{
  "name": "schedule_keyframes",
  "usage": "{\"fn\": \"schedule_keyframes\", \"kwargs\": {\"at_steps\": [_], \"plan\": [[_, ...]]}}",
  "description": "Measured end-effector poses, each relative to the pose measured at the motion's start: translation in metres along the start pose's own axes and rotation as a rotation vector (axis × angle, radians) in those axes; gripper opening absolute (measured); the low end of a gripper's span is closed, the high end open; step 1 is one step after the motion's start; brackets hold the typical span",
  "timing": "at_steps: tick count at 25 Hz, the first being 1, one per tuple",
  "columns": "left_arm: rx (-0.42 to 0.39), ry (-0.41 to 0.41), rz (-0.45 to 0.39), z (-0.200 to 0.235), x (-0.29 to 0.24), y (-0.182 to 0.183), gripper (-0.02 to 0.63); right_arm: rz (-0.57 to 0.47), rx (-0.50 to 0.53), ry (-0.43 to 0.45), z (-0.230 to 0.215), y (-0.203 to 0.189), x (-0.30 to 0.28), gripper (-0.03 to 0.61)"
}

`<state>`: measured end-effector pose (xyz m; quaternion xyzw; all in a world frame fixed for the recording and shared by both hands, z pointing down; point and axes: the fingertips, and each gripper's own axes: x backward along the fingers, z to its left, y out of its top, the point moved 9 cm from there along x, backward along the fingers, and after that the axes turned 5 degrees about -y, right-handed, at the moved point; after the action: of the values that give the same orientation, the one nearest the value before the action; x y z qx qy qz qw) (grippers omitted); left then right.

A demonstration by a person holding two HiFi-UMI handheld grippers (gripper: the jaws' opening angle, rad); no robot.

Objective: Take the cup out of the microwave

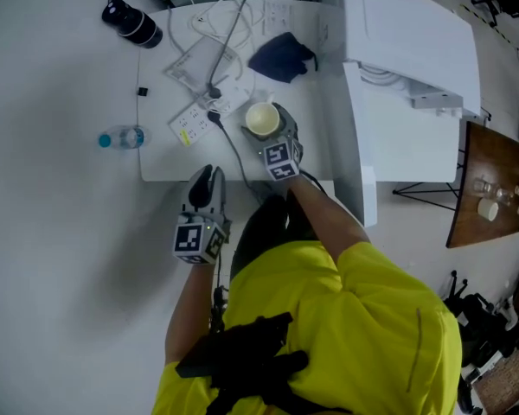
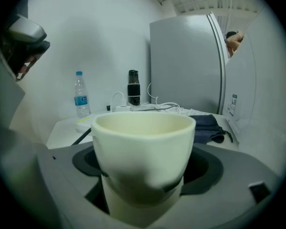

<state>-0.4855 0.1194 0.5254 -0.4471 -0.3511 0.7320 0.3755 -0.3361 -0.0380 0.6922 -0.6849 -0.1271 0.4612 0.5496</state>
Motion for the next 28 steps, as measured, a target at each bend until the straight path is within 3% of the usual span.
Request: {"fn": "schedule_keyframes", "kwargs": {"at_steps": [6,12,17,20,23,28], "plan": [[0.000,-0.008,-0.023,-0.002,-0.002,0.006,0.077,0.000,0.036,-0.013,0.001,0.004,-0.001,0.467],[-0.005,-0.032,-0.028,-0.012,-0.009,0.010,0.077,0.081,0.065,0.006,0.005,-0.008,0.016,0.495],[-0.001,-0.064,-0.045,-0.022,-0.004,0.015,0.077,0.140,-0.088,0.064,0.006,-0.017,0.101,0.494],[0.001,-0.075,-0.071,-0.029,0.010,0.026,0.077,0.043,-0.203,0.120,0.007,0.034,0.186,0.354],[-0.031,-0.091,-0.097,-0.041,0.022,0.043,0.077,-0.112,-0.228,0.063,-0.009,0.101,0.262,0.009],[-0.077,-0.214,-0.170,-0.074,0.034,0.083,0.077,-0.325,-0.226,-0.088,-0.057,0.176,0.336,0.002]]}}
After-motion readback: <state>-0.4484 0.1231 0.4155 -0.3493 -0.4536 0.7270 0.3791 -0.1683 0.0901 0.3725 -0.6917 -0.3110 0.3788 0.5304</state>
